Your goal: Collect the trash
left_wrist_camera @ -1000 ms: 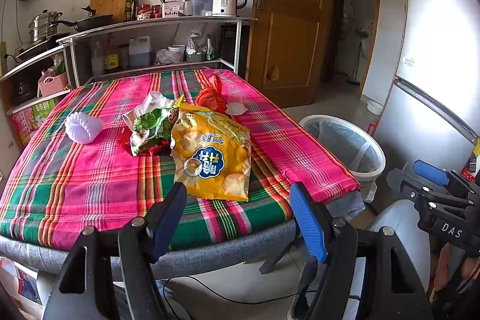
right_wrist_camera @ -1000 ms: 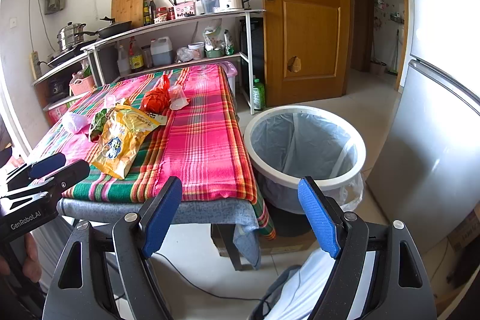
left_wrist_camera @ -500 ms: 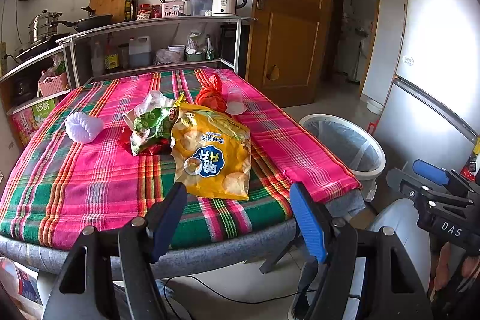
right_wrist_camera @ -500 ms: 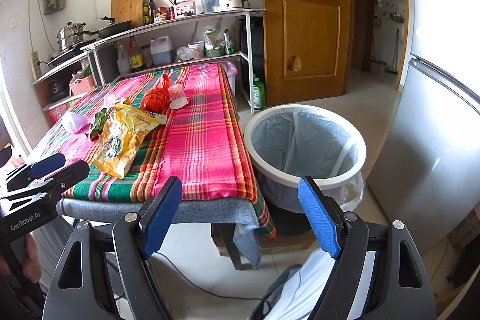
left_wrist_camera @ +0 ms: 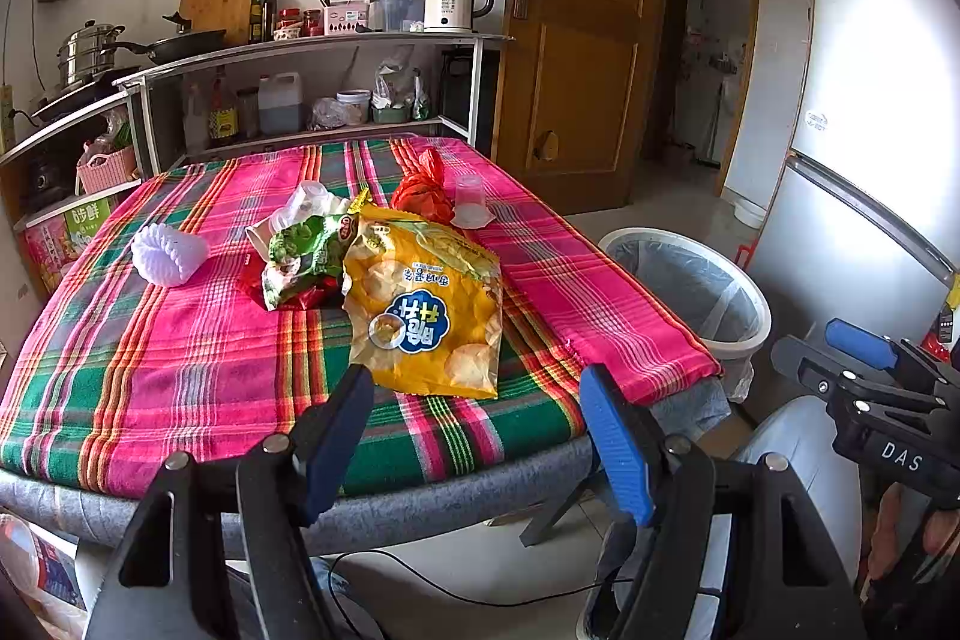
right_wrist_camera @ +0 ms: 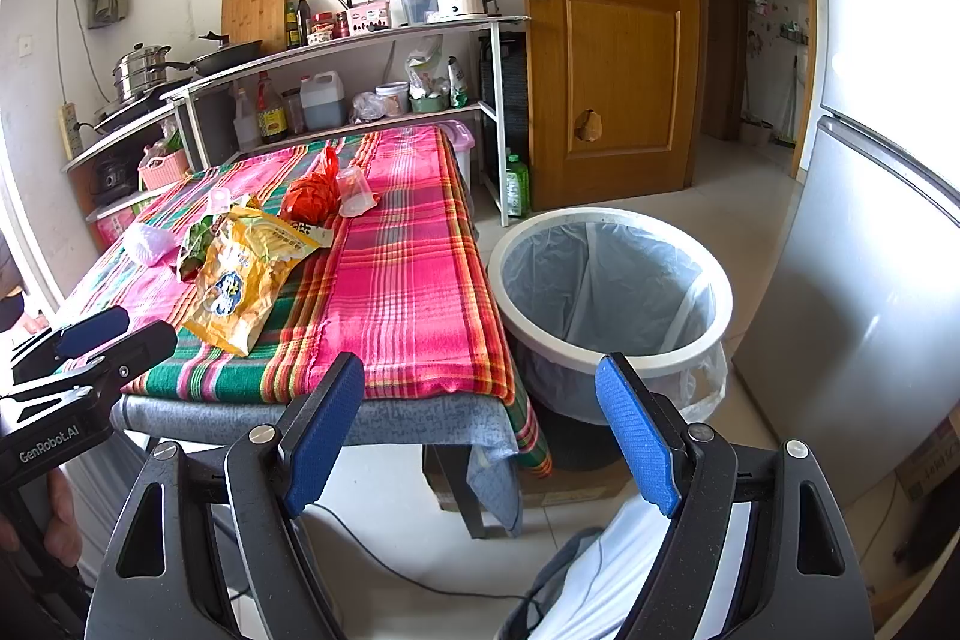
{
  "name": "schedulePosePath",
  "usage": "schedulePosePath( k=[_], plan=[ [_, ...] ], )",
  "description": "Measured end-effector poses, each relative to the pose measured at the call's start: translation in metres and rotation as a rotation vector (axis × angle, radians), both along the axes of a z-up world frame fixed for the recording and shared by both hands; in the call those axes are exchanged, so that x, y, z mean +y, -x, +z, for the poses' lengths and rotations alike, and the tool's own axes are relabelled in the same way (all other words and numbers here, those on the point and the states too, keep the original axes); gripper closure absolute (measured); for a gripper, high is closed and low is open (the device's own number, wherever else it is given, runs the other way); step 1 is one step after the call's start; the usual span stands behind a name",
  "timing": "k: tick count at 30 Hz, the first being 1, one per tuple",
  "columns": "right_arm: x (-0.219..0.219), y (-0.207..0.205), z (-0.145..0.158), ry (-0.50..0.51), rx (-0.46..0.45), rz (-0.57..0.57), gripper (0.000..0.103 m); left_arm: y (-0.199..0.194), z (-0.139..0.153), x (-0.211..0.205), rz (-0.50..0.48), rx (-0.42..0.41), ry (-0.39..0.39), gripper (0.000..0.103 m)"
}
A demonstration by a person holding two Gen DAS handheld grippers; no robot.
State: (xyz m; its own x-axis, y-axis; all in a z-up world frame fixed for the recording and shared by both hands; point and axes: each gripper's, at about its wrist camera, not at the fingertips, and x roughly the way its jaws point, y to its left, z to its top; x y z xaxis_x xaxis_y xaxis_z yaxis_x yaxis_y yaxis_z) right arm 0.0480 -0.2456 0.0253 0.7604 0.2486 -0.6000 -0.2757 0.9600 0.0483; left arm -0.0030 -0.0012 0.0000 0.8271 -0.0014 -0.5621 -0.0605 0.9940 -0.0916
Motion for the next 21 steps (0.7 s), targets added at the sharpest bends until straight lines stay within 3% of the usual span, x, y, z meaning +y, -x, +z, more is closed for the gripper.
schedulePosePath(
  k=[21],
  plan=[
    [0.0003, -0.0003, -0.0004, 0.001, 0.001, 0.001, 0.023, 0.001, 0.0009, 0.0004, 0.001, -0.001, -0.006, 0.03]
  ],
)
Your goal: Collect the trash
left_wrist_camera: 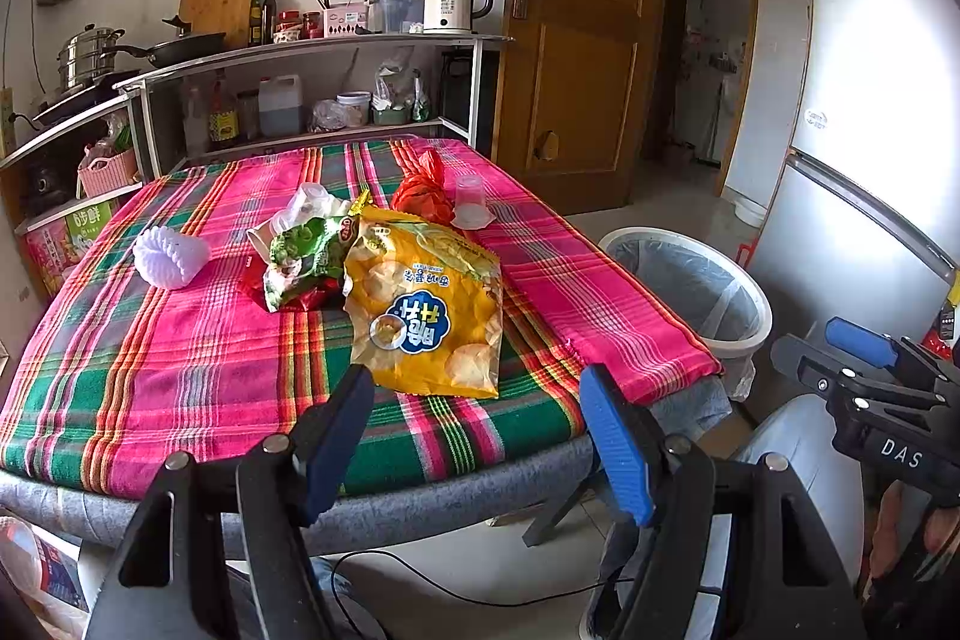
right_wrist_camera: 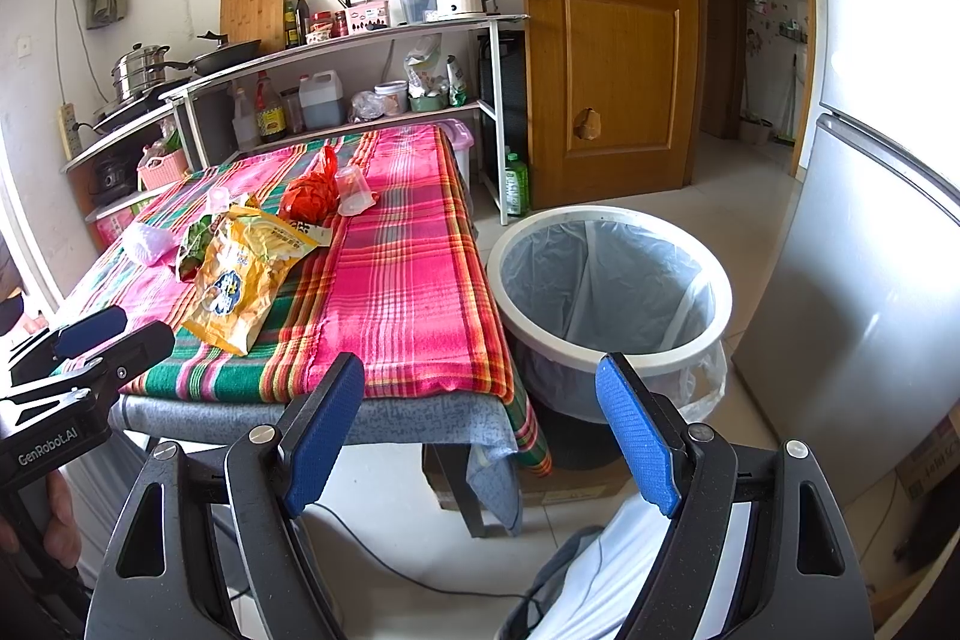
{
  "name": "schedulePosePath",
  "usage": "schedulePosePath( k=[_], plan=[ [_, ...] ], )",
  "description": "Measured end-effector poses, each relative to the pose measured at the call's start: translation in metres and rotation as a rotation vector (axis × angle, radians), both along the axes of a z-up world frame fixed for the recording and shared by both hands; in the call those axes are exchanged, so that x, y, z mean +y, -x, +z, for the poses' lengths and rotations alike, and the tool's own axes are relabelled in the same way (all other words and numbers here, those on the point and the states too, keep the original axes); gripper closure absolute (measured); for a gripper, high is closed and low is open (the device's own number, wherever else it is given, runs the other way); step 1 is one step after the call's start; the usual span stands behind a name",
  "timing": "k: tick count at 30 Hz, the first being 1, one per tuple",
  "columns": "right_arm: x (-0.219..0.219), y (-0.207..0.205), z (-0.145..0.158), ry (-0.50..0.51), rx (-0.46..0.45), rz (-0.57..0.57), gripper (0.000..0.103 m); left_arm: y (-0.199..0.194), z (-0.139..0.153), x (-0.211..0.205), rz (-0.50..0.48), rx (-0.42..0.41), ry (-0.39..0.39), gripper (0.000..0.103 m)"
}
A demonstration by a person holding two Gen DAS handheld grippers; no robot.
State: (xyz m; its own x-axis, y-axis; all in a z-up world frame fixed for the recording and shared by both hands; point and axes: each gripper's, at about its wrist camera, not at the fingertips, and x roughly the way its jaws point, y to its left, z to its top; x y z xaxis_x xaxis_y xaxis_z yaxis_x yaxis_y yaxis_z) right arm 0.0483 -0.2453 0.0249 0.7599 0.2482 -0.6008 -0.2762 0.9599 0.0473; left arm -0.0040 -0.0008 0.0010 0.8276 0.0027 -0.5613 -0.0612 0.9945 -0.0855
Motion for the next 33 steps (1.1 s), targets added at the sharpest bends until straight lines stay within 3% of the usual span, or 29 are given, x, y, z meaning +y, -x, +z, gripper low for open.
schedulePosePath(
  k=[18, 33],
  plan=[
    [0.008, -0.008, -0.004, 0.007, 0.007, 0.014, 0.023, -0.007, -0.005, 0.009, 0.009, 0.013, 0.006, 0.03],
    [0.035, -0.041, -0.002, 0.019, -0.005, 0.077, 0.023, -0.057, -0.021, 0.051, 0.042, 0.062, 0.075, 0.027]
  ],
)
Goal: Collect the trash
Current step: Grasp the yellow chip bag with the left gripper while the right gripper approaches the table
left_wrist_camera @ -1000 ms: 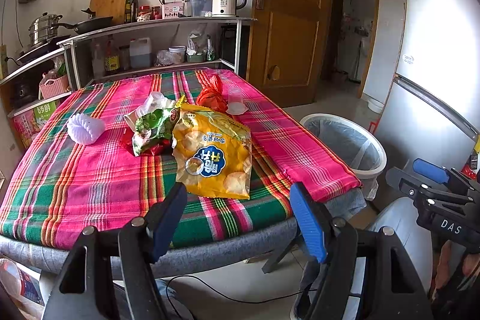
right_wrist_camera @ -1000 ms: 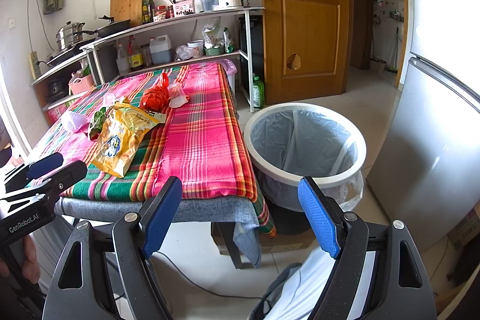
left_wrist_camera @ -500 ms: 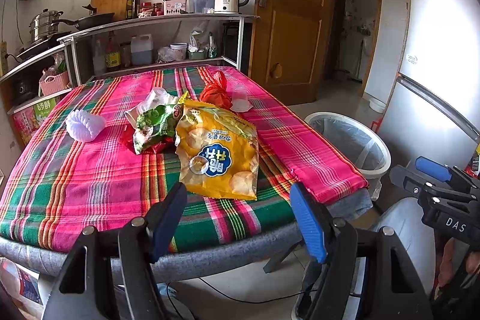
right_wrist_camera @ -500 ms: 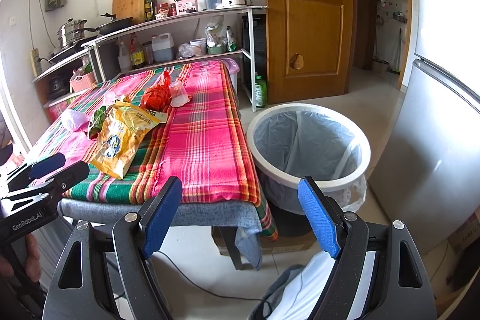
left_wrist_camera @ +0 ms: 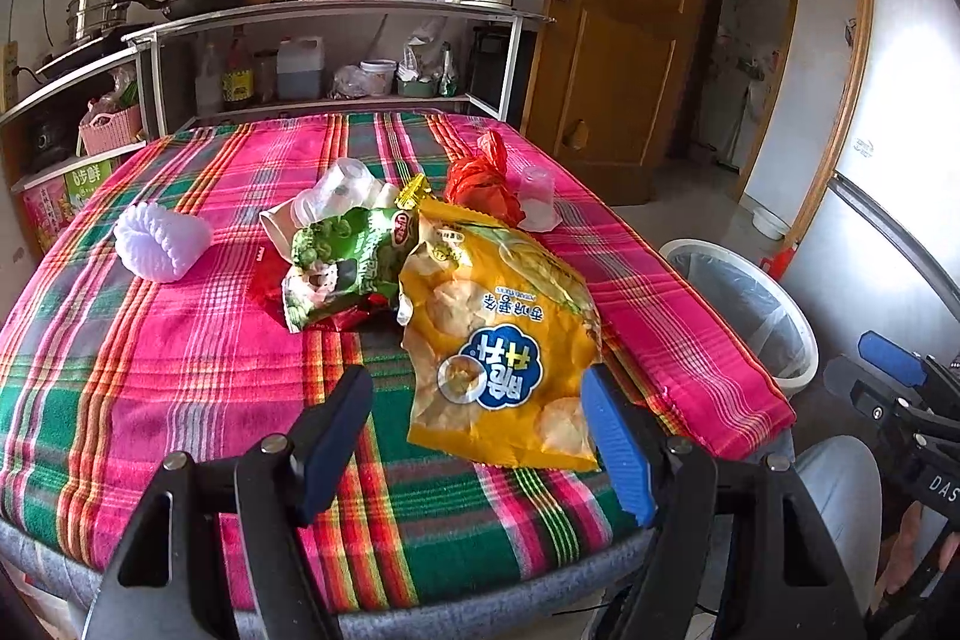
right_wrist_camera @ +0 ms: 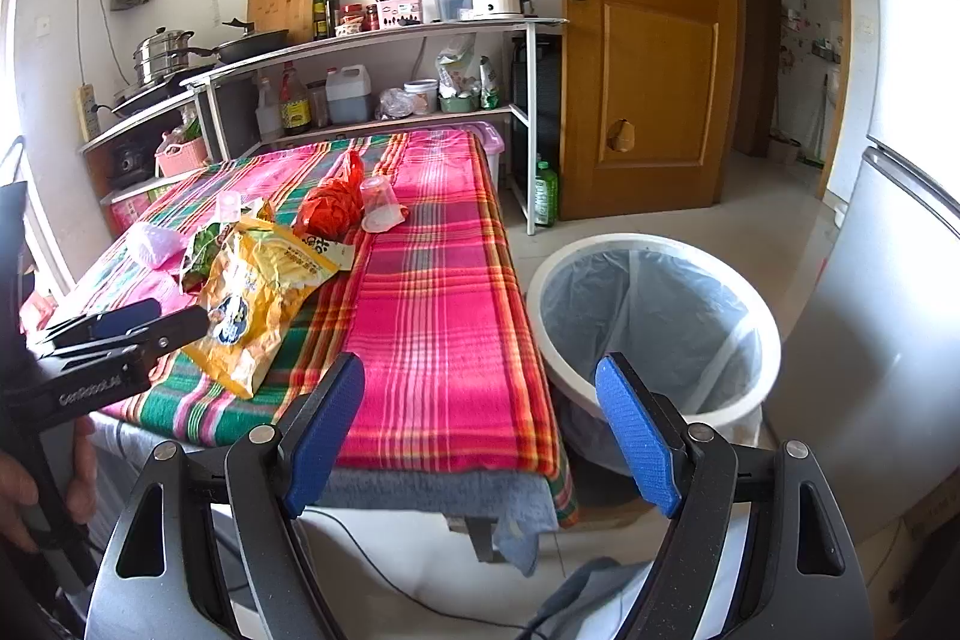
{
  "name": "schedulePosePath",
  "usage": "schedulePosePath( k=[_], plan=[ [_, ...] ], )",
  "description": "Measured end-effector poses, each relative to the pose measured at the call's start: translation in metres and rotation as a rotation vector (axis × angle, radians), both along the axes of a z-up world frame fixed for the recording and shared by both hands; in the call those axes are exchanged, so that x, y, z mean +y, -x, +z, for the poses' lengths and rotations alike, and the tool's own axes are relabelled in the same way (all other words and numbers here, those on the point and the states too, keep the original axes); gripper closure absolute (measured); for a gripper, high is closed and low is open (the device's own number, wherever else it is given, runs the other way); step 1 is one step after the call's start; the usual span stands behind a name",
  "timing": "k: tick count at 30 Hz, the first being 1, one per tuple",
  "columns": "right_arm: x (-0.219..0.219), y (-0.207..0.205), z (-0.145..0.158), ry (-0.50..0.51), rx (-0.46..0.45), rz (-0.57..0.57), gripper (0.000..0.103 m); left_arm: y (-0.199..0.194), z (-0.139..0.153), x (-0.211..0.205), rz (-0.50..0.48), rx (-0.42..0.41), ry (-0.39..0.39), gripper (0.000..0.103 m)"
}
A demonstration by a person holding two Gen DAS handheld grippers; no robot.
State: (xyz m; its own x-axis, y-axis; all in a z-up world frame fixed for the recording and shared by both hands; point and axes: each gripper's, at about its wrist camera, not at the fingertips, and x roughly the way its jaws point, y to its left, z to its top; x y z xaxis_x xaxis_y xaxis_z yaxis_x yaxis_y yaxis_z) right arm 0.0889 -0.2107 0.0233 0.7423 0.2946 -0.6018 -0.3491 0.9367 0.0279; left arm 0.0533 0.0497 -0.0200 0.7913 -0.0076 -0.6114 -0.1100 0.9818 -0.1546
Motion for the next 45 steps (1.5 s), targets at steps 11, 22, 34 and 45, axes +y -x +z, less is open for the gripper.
schedulePosePath(
  k=[11, 22, 34, 45],
  plan=[
    [0.014, -0.024, -0.01, 0.011, 0.022, 0.022, 0.023, -0.035, -0.02, 0.006, -0.017, 0.071, 0.055, 0.022],
    [0.016, -0.029, -0.013, 0.015, 0.029, 0.021, 0.023, -0.042, -0.027, -0.008, -0.021, 0.09, -0.023, 0.071],
    [0.017, -0.025, -0.008, 0.016, 0.023, 0.028, 0.023, -0.016, -0.003, -0.003, -0.054, 0.012, 0.025, 0.101],
    [0.046, -0.028, -0.01, 0.032, 0.041, 0.112, 0.023, 0.012, 0.031, 0.016, -0.003, -0.074, 0.031, 0.102]
  ],
)
